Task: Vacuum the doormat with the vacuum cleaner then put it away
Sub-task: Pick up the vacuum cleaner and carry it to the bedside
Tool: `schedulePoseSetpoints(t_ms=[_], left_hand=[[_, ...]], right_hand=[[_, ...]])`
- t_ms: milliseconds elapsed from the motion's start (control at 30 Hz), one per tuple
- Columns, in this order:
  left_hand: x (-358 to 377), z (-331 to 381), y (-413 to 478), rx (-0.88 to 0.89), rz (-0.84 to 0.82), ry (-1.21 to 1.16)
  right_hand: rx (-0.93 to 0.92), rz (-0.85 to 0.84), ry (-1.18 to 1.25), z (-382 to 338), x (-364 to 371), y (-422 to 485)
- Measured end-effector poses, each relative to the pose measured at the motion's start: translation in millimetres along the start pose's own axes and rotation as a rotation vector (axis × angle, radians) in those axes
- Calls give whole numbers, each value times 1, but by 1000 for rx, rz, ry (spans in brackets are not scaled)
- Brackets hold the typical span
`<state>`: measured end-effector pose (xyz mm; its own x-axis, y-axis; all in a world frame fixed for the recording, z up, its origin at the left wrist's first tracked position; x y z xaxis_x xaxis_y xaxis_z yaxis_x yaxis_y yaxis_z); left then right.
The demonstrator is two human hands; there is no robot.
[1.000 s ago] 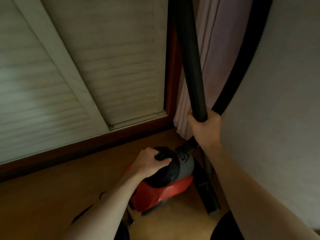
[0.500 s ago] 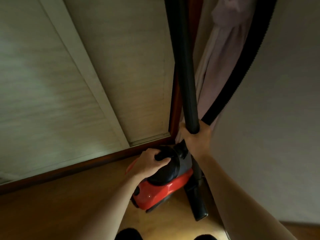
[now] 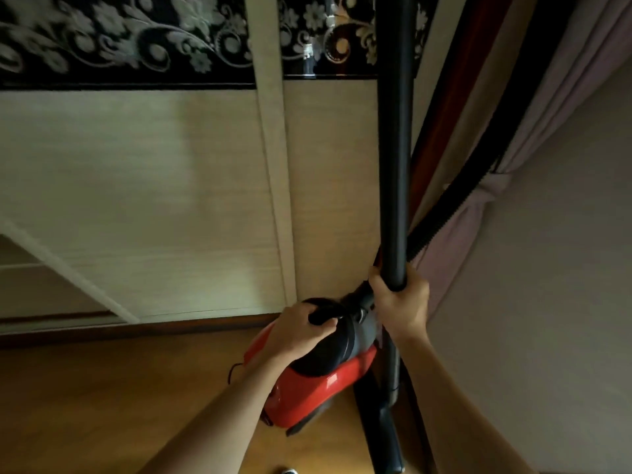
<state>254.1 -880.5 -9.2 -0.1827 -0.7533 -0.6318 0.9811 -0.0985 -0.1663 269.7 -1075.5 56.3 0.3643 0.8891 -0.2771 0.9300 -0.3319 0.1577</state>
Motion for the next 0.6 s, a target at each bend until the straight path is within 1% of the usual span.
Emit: schedulePoseSetpoints(t_ms=[100, 267, 433, 600], left_hand=[[-22, -9, -15, -26, 53, -18], [-49, -27, -42, -67, 177, 38], [-74, -48, -67, -166, 286, 49], [-87, -69, -108, -324, 467, 70]], right_hand=[[-34, -38, 40, -21, 19, -13], [-101, -124, 83, -41, 50, -28], [-157, -243, 135, -51, 79, -35], [-229, -481, 191, -66, 113, -50]])
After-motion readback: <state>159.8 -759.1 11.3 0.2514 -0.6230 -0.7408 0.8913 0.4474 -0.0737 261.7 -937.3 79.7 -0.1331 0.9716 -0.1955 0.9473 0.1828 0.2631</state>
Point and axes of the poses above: each hand's wrist, its own y-axis towards the middle knuckle, its own x-axis out of the palm, z = x × y, the point moved 7 cm from there along y, towards the middle knuckle, and after that the axes turned 1 degree about z, right-handed, at the moved point
